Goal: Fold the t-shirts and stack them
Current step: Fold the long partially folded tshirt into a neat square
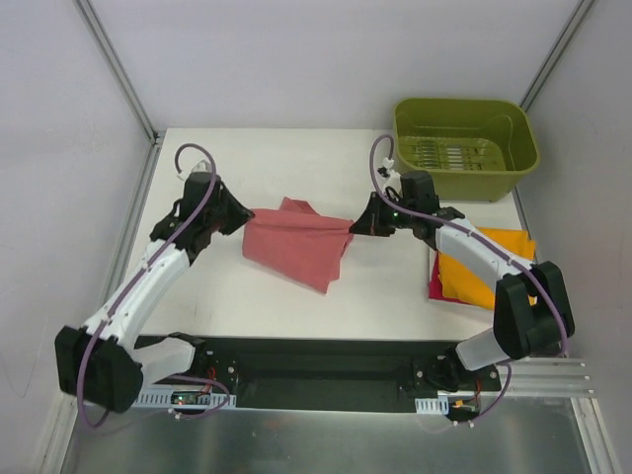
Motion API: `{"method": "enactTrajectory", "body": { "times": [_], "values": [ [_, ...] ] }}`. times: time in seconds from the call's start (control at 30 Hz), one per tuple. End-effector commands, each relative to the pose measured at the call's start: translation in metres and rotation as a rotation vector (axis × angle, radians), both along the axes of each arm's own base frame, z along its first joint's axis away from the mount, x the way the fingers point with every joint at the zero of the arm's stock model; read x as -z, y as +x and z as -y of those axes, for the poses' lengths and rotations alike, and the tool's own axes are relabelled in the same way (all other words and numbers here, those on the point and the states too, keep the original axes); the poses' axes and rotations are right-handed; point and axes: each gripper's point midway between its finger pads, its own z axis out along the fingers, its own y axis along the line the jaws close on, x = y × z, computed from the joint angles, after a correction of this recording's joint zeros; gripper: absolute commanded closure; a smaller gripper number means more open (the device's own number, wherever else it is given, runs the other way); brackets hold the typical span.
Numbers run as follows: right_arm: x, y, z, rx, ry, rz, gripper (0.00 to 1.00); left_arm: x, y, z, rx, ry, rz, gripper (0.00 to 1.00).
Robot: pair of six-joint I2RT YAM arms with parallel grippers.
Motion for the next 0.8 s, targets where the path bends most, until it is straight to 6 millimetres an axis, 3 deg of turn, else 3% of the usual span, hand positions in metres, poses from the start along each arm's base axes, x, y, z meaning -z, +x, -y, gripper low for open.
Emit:
{"method": "enactTrajectory", "body": {
  "times": [0.0, 0.2, 0.23, 0.27, 0.3, 0.33, 0.37, 0.47, 0.5, 0.53, 0.57, 0.6, 0.63, 0.67, 0.73, 0.77],
  "values": [
    [0.006, 0.038, 0.017, 0.09, -0.038, 0.018, 0.99, -0.018, 0.054, -0.002, -0.044, 0.064, 0.074, 1.0],
    [0.028, 0.073, 0.034, 0.172, -0.073, -0.033, 0.99, 0.0, 0.118, 0.024, 0.024, 0.074, 0.009, 1.0],
    [0.026, 0.081, 0.037, 0.184, -0.07, -0.028, 0.99, 0.021, 0.128, 0.031, 0.052, 0.08, -0.039, 1.0],
    [0.035, 0.084, 0.038, 0.19, -0.081, -0.046, 0.99, 0.01, 0.144, 0.036, 0.054, 0.077, -0.01, 1.0],
    [0.037, 0.088, 0.04, 0.2, -0.085, -0.049, 0.99, 0.012, 0.151, 0.044, 0.087, 0.066, -0.016, 1.0],
    [0.036, 0.096, 0.043, 0.218, -0.092, -0.04, 0.99, 0.036, 0.162, 0.048, 0.099, 0.075, -0.062, 1.0],
    [0.043, 0.099, 0.045, 0.219, -0.112, -0.049, 0.99, 0.025, 0.179, 0.053, 0.105, 0.07, -0.029, 1.0],
    [0.05, 0.115, 0.048, 0.22, -0.164, -0.052, 0.83, 0.047, 0.209, 0.059, 0.122, 0.056, -0.059, 0.89],
    [0.052, 0.119, 0.049, 0.215, -0.181, -0.045, 0.7, 0.052, 0.215, 0.061, 0.122, 0.045, -0.066, 0.78],
    [0.052, 0.125, 0.051, 0.225, -0.204, -0.041, 0.65, 0.057, 0.221, 0.061, 0.122, 0.039, -0.074, 0.63],
    [0.053, 0.129, 0.051, 0.225, -0.219, -0.049, 0.6, 0.062, 0.232, 0.065, 0.136, 0.033, -0.071, 0.41],
    [0.051, 0.131, 0.052, 0.222, -0.224, -0.044, 0.58, 0.059, 0.234, 0.073, 0.185, 0.009, -0.065, 0.01],
    [0.049, 0.131, 0.052, 0.221, -0.23, -0.041, 0.57, 0.063, 0.237, 0.076, 0.206, -0.004, -0.072, 0.01],
    [0.041, 0.13, 0.051, 0.216, -0.228, -0.027, 0.55, 0.051, 0.24, 0.081, 0.227, -0.019, -0.046, 0.01],
    [0.036, 0.122, 0.047, 0.198, -0.245, -0.006, 0.47, 0.036, 0.235, 0.087, 0.265, -0.047, -0.026, 0.01],
    [0.028, 0.116, 0.047, 0.189, -0.25, 0.005, 0.45, 0.037, 0.228, 0.088, 0.275, -0.051, -0.037, 0.01]
  ]
}}
